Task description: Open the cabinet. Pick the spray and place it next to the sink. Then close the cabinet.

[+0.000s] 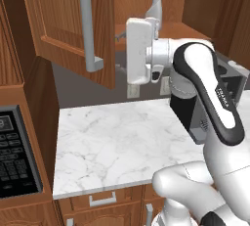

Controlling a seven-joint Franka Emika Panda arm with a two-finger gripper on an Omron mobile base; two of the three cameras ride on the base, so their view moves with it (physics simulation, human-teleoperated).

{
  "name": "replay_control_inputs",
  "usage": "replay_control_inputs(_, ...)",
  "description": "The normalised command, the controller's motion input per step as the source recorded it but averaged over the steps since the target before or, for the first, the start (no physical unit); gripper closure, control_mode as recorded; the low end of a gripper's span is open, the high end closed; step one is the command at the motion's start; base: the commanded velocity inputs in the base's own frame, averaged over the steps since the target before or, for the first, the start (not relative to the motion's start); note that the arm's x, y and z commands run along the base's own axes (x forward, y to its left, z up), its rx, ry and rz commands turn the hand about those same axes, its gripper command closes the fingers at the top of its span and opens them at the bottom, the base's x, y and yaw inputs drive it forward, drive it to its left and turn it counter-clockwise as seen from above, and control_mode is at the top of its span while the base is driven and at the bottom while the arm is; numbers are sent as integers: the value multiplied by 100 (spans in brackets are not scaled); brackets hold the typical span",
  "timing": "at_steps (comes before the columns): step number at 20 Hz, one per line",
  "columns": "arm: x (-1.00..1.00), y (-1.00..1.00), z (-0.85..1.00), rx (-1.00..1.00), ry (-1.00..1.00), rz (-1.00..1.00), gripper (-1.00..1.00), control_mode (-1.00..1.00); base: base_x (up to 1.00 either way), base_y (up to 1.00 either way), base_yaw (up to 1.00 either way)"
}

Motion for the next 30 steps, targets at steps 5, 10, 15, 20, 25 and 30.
replay_control_inputs(5, 27, 47, 0, 1, 6, 23, -100, -100, 0, 0, 0)
replay_control_inputs(10, 18, 47, 0, 1, 3, 22, -100, -100, 0, 0, 0)
replay_control_inputs(15, 0, 54, -2, 0, 2, 21, -100, -100, 0, 0, 0)
replay_control_inputs(20, 0, 55, -4, 0, 0, 17, -100, -100, 0, 0, 0)
replay_control_inputs(25, 7, 32, 0, 0, 0, 5, -100, -100, 0, 0, 0)
replay_control_inputs(30, 22, 0, 0, -3, 0, 0, -100, -100, 0, 0, 0)
